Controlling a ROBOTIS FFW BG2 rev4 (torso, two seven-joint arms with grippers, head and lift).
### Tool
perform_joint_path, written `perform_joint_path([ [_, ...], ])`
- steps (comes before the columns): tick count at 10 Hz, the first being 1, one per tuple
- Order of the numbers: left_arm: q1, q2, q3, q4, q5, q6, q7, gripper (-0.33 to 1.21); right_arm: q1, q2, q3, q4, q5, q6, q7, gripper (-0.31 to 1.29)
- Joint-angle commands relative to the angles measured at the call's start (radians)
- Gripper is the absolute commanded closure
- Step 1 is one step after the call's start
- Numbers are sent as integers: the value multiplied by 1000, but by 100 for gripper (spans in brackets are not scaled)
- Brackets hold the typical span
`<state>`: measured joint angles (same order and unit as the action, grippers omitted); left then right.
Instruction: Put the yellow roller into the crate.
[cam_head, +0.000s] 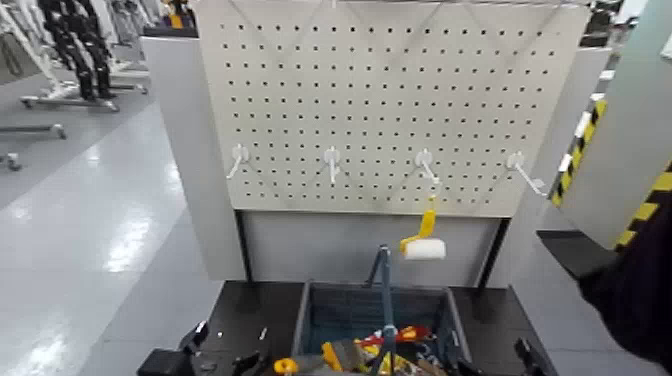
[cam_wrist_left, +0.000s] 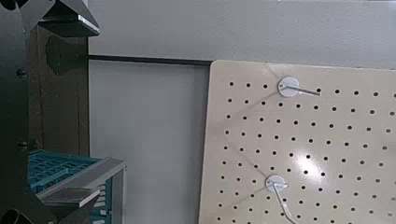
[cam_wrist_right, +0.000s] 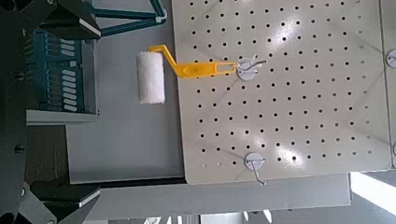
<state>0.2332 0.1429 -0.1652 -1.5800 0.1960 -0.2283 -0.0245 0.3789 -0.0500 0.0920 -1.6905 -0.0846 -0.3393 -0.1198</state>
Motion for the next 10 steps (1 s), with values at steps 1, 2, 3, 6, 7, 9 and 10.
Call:
perform_joint_path([
  [1,1,0,1,0,2,0,-2,10,0,1,0,-2,-1,0,0,13],
  [2,1,0,1,0,5,0,-2,10,0,1,2,-2,-1,2,0,13],
  [3,3,0,1,0,5,-2,-2,10,0,1,2,-2,-1,3,0,13],
  [6,5,1,1,-2,7,-3,-3,11,-17,4,-60,-34,-15,86,91,13],
  [7,5,1,1,-2,8,-5,-3,11,-35,7,-94,-49,-14,137,158,13],
  [9,5,3,0,-2,14,-6,-5,11,-87,2,-150,-63,-14,214,292,13],
  [10,5,3,0,-2,16,-6,-5,11,-118,-4,-172,-67,-15,257,345,13],
])
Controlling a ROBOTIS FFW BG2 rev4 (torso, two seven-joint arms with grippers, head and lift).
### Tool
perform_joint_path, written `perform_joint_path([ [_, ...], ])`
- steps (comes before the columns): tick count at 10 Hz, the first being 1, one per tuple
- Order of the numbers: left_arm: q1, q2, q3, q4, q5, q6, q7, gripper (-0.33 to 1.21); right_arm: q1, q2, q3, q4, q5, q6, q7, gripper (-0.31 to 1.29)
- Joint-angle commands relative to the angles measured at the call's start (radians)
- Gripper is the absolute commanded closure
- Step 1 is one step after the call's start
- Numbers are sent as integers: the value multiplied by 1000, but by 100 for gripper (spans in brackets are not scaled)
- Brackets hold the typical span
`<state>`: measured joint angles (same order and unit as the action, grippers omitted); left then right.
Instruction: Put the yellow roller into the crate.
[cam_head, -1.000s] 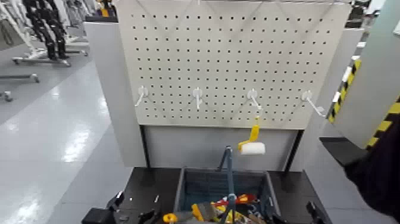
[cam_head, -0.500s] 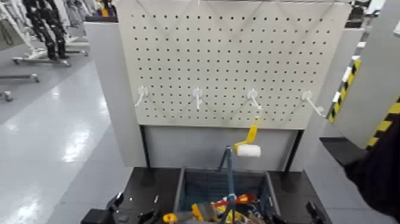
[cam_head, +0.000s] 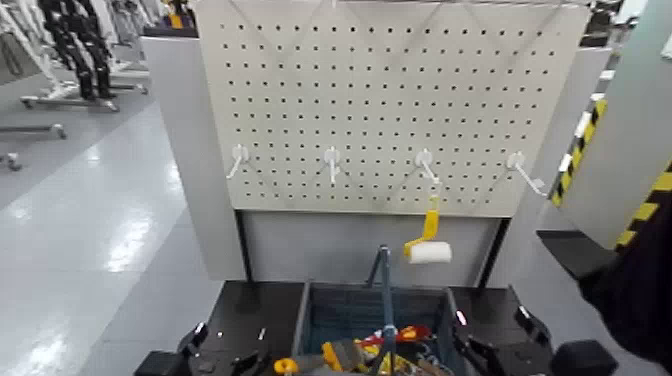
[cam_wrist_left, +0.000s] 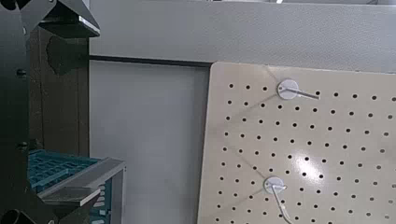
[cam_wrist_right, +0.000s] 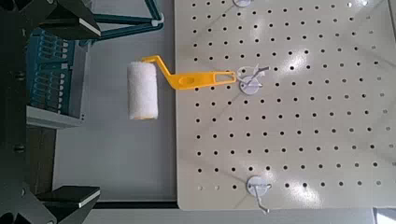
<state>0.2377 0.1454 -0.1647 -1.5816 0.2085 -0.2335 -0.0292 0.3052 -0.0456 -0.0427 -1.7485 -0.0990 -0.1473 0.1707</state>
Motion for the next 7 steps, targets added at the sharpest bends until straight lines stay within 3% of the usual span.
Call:
perform_joint_path([
  [1,0,0,-1,0,5,0,0,11,-78,-19,-52,-8,-8,107,110,13],
  [3,-2,0,-2,0,5,0,-2,10,-141,-48,-71,4,-19,170,182,13],
  [7,-5,5,-6,0,9,2,-3,10,-288,-134,-60,78,-41,258,303,12],
])
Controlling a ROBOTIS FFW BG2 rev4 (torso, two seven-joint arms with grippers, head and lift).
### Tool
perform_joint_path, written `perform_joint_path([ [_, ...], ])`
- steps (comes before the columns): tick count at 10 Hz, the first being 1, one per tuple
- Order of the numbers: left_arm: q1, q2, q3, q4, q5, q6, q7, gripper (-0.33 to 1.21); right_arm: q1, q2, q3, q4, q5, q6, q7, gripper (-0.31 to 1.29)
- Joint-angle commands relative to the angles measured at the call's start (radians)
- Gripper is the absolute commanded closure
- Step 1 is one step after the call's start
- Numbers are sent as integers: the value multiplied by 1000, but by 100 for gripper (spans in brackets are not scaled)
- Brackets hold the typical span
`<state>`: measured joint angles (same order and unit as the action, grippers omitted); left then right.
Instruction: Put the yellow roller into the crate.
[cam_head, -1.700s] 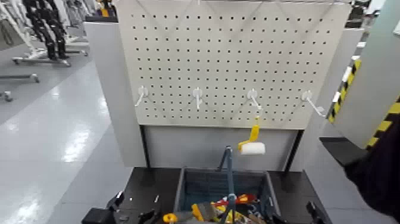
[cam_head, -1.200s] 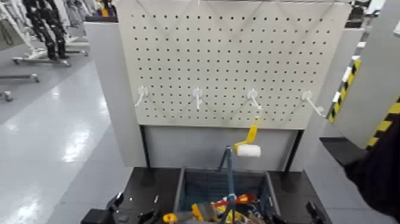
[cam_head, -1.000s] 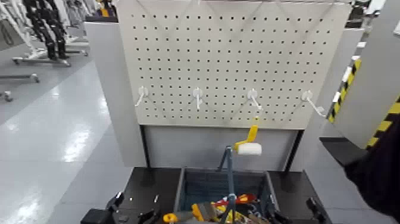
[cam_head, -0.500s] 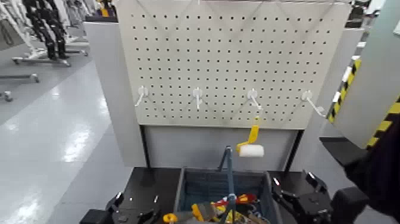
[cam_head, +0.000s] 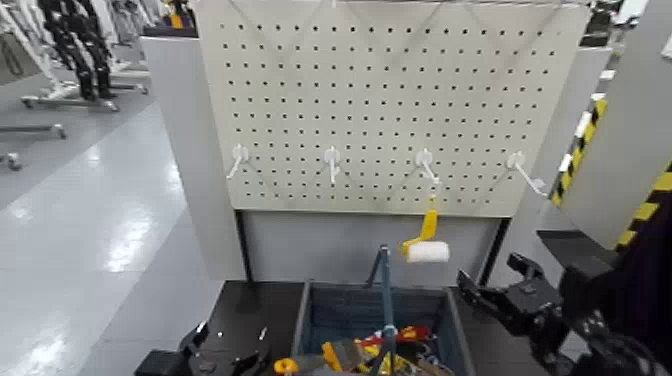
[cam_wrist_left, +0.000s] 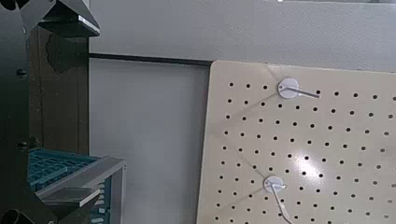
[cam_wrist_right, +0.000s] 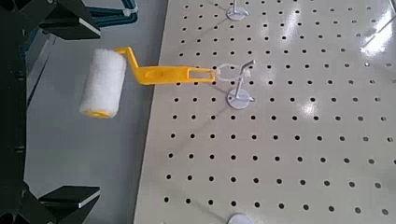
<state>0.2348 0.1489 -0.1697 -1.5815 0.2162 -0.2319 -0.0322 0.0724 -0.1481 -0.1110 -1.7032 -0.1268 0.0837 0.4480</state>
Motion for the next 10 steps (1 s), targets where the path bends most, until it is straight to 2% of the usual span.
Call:
perform_joint_path([
  [1,-2,1,-1,0,2,2,0,10,-92,-48,17,56,-19,39,61,12],
  [5,-8,0,-4,3,2,5,-2,10,-218,-99,71,159,-45,60,181,13],
  [10,-20,-2,-8,15,2,5,-9,10,-356,-142,159,315,-83,28,270,13],
])
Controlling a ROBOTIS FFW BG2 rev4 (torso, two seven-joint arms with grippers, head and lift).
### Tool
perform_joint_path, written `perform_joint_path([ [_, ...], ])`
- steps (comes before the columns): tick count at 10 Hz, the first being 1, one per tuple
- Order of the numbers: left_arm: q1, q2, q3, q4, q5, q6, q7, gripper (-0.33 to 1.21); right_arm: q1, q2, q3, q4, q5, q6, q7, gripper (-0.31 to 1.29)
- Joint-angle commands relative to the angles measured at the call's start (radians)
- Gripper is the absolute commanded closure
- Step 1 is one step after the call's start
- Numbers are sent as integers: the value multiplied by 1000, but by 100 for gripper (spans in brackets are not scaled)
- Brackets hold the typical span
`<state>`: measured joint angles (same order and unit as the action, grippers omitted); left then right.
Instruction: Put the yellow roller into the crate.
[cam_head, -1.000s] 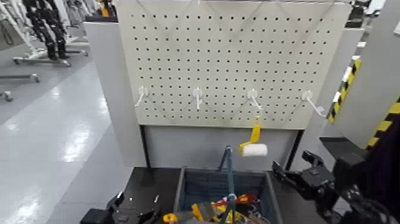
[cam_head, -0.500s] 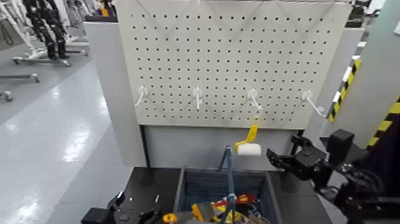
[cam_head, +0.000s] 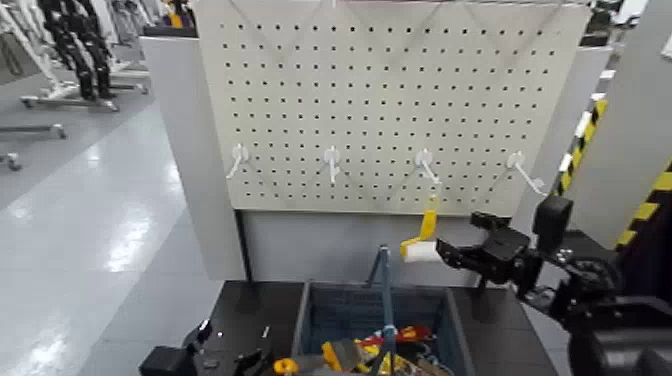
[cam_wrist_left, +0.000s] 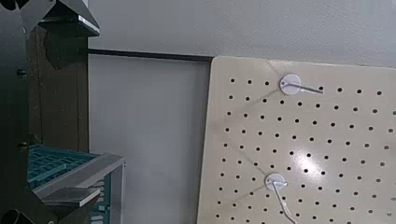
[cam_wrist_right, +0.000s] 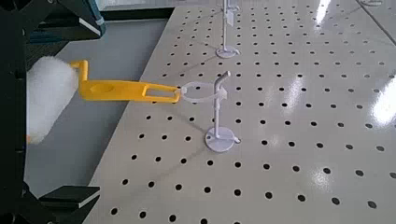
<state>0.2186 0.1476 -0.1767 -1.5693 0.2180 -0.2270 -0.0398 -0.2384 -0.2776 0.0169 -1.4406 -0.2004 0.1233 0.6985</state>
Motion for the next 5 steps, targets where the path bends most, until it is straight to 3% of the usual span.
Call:
perform_joint_path([
  [1,-5,0,-1,5,1,0,-3,10,-71,-17,52,85,-19,-22,33,13],
  [5,-7,0,-1,6,4,0,-5,11,-173,-17,124,223,-53,-71,87,13],
])
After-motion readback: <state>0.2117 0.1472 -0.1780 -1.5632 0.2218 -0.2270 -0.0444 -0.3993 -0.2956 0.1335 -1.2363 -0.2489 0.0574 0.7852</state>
